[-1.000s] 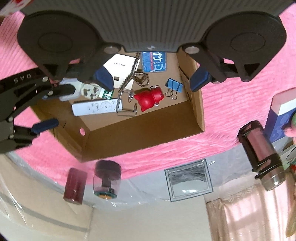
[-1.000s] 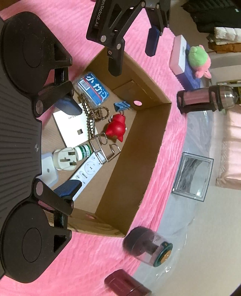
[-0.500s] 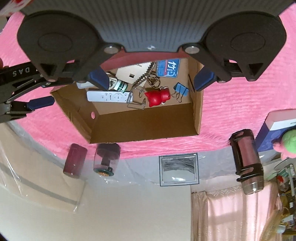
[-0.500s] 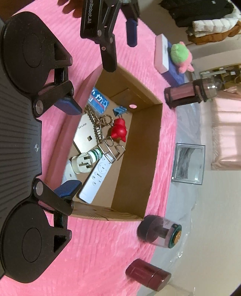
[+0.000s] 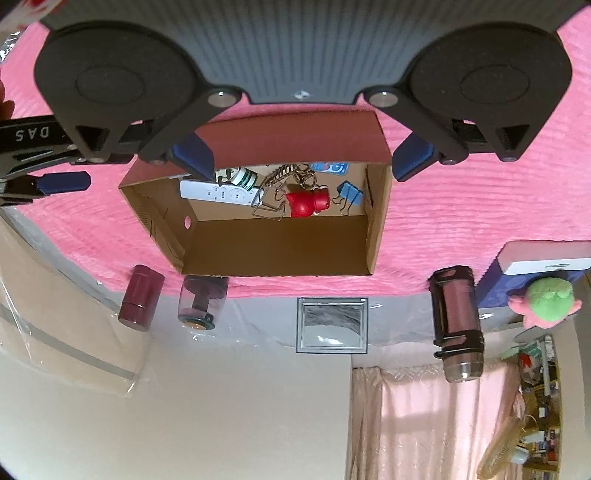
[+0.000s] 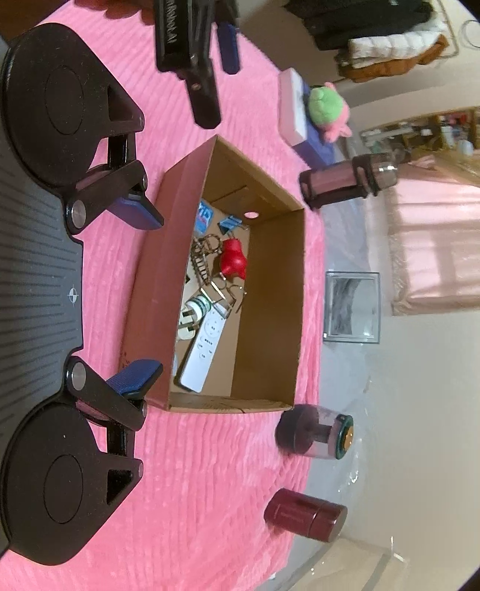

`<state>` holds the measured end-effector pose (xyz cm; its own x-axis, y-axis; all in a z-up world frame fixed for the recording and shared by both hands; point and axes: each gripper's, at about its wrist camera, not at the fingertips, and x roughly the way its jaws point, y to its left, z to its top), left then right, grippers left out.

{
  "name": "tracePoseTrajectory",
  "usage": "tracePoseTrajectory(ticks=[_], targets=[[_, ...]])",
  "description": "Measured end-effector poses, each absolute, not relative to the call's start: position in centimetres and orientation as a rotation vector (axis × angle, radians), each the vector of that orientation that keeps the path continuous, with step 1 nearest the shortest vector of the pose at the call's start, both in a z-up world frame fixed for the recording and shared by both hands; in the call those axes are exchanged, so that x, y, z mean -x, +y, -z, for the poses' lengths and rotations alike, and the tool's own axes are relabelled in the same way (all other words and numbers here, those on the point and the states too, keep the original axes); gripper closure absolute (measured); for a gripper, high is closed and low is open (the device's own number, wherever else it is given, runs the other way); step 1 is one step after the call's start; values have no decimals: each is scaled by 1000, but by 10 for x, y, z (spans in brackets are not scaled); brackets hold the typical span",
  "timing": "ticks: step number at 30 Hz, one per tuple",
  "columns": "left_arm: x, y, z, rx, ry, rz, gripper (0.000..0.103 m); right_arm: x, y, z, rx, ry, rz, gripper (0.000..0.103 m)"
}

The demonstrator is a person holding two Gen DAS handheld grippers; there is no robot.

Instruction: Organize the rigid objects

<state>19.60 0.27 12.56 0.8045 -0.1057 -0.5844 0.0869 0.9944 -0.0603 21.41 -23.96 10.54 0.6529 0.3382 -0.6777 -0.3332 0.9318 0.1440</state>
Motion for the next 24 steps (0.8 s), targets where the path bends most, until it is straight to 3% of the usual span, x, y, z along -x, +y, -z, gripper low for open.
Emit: tracePoseTrajectory(ticks=[24], targets=[[-90, 3, -116, 65, 603, 60, 3, -111, -267, -95, -157, 712, -349, 28]])
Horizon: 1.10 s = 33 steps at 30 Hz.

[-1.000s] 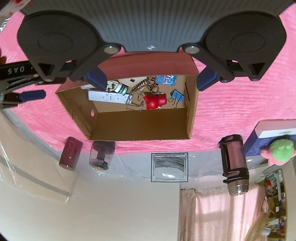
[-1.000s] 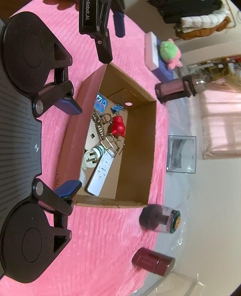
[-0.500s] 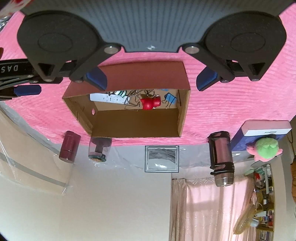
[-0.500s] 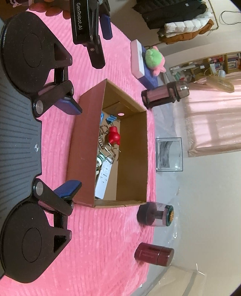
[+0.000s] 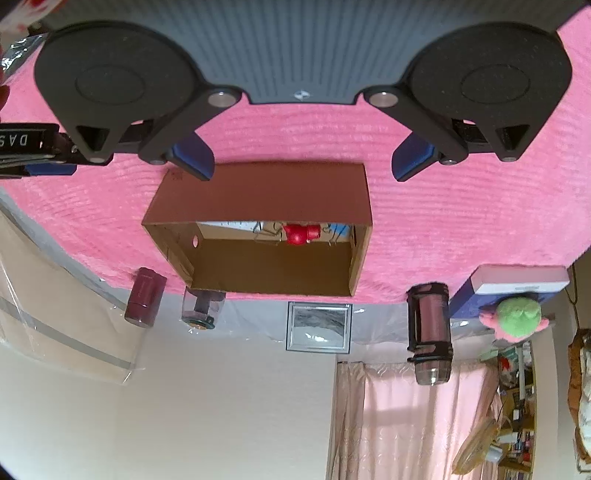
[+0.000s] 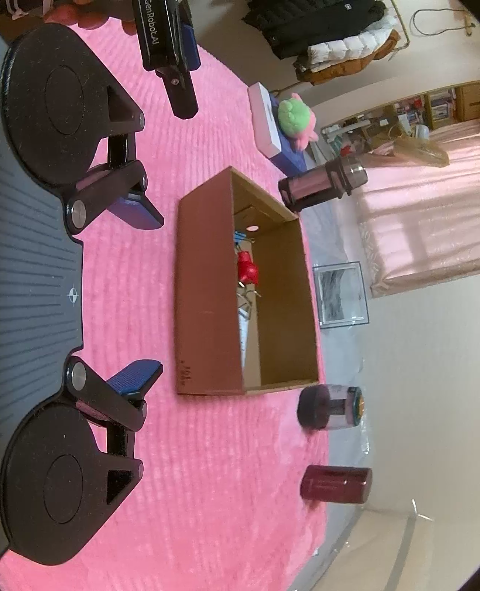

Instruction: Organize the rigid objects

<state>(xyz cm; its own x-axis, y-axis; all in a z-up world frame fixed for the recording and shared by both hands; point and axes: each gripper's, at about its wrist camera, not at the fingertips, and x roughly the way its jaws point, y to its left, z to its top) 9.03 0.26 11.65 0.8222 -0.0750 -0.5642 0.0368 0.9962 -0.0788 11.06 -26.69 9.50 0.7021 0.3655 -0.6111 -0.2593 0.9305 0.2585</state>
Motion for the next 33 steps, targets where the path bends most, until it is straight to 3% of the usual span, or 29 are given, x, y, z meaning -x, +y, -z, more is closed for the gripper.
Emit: tracePoseTrajectory(ticks=[33], targets=[[-6, -28, -90, 33, 681, 24, 2, -21, -278, -83, -168, 713, -334, 28]])
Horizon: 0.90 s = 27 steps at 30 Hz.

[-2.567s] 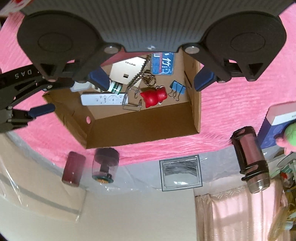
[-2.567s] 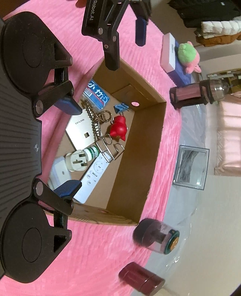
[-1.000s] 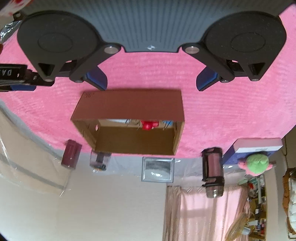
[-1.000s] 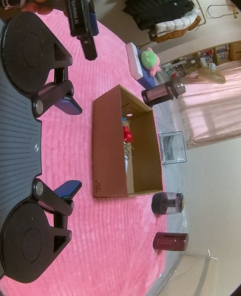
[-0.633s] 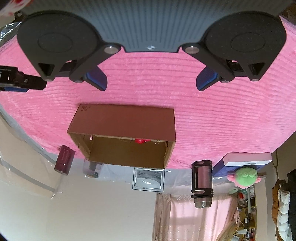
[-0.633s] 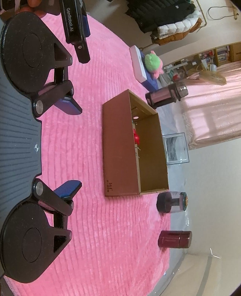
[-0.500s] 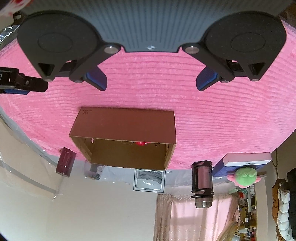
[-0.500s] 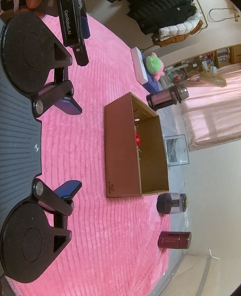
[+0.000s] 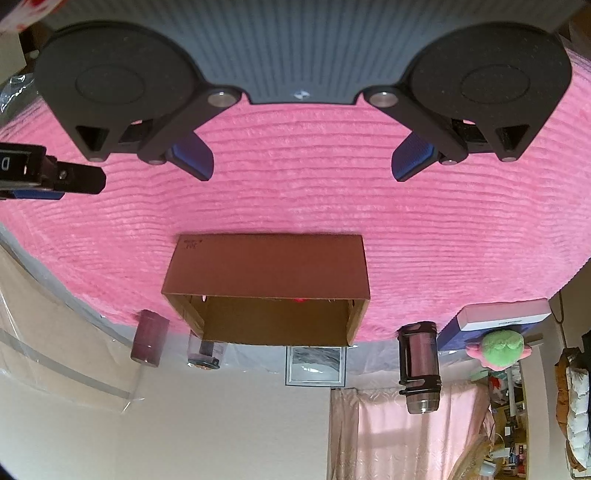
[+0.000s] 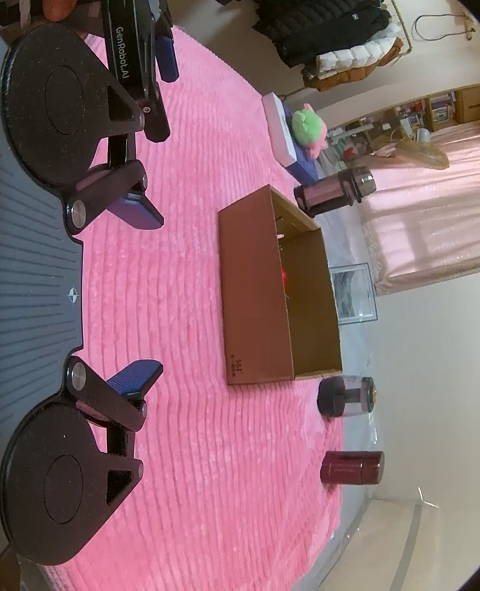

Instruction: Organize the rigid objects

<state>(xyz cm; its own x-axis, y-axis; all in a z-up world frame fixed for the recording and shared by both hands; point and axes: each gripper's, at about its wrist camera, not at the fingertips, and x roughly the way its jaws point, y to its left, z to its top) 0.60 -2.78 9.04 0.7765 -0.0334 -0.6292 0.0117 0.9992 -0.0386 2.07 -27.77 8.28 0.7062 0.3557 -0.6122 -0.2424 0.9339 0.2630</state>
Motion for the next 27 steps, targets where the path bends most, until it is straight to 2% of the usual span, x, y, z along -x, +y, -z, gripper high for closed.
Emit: tracePoseTrajectory(ticks=[27], targets=[[2, -34, -80, 47, 700, 50, 2, -7, -281, -75, -154, 725, -331, 28]])
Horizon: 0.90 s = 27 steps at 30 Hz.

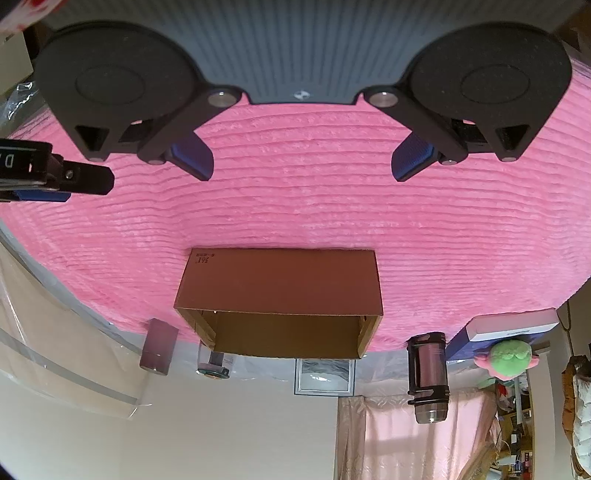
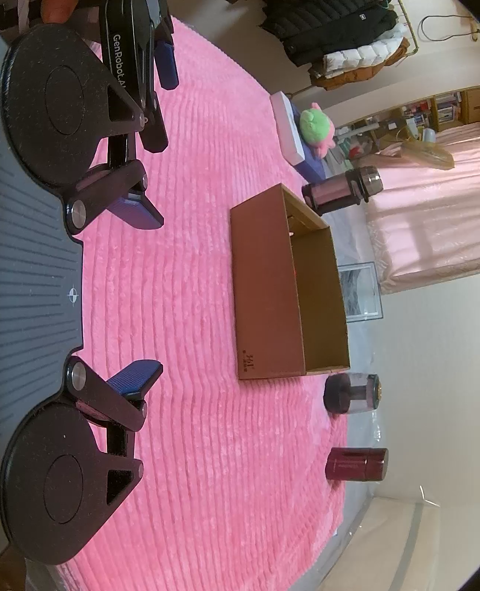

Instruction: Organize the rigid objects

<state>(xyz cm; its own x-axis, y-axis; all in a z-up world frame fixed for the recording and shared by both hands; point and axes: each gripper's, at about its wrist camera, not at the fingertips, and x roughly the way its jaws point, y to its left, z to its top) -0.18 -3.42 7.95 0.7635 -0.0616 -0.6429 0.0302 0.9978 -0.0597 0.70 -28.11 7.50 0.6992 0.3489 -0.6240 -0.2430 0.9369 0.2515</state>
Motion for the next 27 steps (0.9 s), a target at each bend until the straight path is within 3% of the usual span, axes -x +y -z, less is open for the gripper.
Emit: tracePoseTrajectory(ticks=[27], targets=[[0, -34, -76, 52, 699, 51, 2, -10, -282, -69, -145, 738, -316, 28]])
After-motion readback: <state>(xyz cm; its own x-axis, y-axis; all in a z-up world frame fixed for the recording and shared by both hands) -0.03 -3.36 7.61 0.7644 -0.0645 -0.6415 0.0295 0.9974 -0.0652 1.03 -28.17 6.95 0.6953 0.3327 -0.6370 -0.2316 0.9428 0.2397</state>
